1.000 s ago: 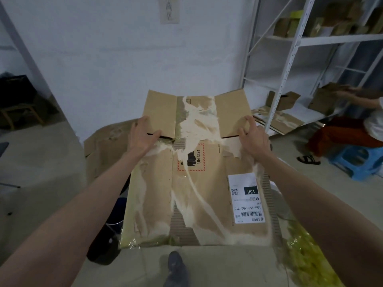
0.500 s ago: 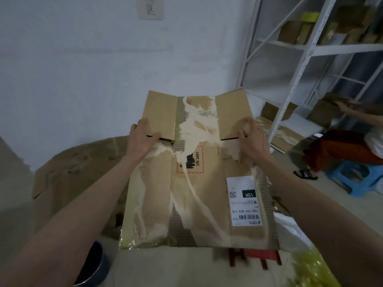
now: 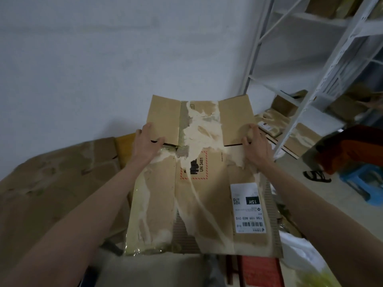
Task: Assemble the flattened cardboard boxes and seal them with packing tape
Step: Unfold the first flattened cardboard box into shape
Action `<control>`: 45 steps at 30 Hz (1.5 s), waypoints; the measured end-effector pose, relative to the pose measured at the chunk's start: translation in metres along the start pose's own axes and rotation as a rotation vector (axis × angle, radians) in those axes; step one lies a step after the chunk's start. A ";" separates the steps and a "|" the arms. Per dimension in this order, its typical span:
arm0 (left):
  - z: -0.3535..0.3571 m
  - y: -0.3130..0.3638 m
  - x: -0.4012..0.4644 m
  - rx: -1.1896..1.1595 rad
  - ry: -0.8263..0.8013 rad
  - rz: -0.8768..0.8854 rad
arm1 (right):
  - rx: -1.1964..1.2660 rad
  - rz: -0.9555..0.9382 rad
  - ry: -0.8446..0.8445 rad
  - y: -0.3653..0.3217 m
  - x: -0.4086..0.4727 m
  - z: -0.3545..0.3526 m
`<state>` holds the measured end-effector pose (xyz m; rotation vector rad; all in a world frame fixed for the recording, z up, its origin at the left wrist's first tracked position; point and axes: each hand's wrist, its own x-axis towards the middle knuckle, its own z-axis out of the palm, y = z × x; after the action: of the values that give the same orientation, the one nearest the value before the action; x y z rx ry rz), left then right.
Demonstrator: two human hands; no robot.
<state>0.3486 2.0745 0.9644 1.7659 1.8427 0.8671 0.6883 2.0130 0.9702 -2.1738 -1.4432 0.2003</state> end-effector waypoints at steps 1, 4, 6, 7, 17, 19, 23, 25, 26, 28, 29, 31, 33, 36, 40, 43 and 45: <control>0.012 -0.001 0.011 0.002 0.004 -0.026 | 0.001 -0.016 -0.018 0.004 0.018 0.009; 0.046 -0.004 0.043 0.004 0.014 -0.098 | -0.013 -0.051 -0.075 0.012 0.070 0.036; 0.063 -0.004 0.063 0.016 0.016 -0.139 | -0.004 -0.060 -0.116 0.018 0.103 0.055; 0.070 -0.004 0.071 0.015 0.023 -0.161 | 0.007 -0.075 -0.138 0.020 0.119 0.064; 0.090 -0.046 0.118 0.039 0.156 -0.385 | 0.032 -0.263 -0.290 -0.014 0.217 0.169; 0.093 -0.064 0.127 0.042 0.168 -0.405 | 0.046 -0.248 -0.334 -0.025 0.227 0.190; 0.105 -0.104 0.153 0.037 0.157 -0.452 | 0.075 -0.247 -0.396 -0.040 0.246 0.231; 0.114 -0.122 0.169 0.038 0.136 -0.458 | 0.071 -0.238 -0.422 -0.044 0.256 0.254; 0.118 -0.131 0.177 0.039 0.129 -0.457 | 0.075 -0.227 -0.433 -0.047 0.261 0.265; 0.125 -0.146 0.193 0.043 0.121 -0.456 | 0.079 -0.212 -0.458 -0.052 0.269 0.286; 0.127 -0.155 0.199 0.040 0.121 -0.462 | 0.081 -0.197 -0.478 -0.055 0.273 0.297; 0.131 -0.171 0.210 0.028 0.118 -0.480 | 0.086 -0.181 -0.520 -0.062 0.279 0.316; 0.133 -0.185 0.222 0.026 0.108 -0.499 | 0.084 -0.182 -0.539 -0.070 0.286 0.333; 0.138 -0.203 0.239 0.023 0.097 -0.527 | 0.048 -0.177 -0.545 -0.078 0.294 0.357; 0.154 -0.225 0.251 0.020 0.070 -0.544 | 0.052 -0.173 -0.580 -0.074 0.300 0.388; 0.168 -0.242 0.250 0.023 0.042 -0.553 | 0.057 -0.151 -0.597 -0.065 0.302 0.408; 0.175 -0.252 0.248 0.027 0.022 -0.563 | 0.044 -0.164 -0.614 -0.060 0.300 0.419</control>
<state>0.2693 2.3473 0.6904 1.1451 2.2067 0.6364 0.6007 2.4405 0.6897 -2.0328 -1.9032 0.8910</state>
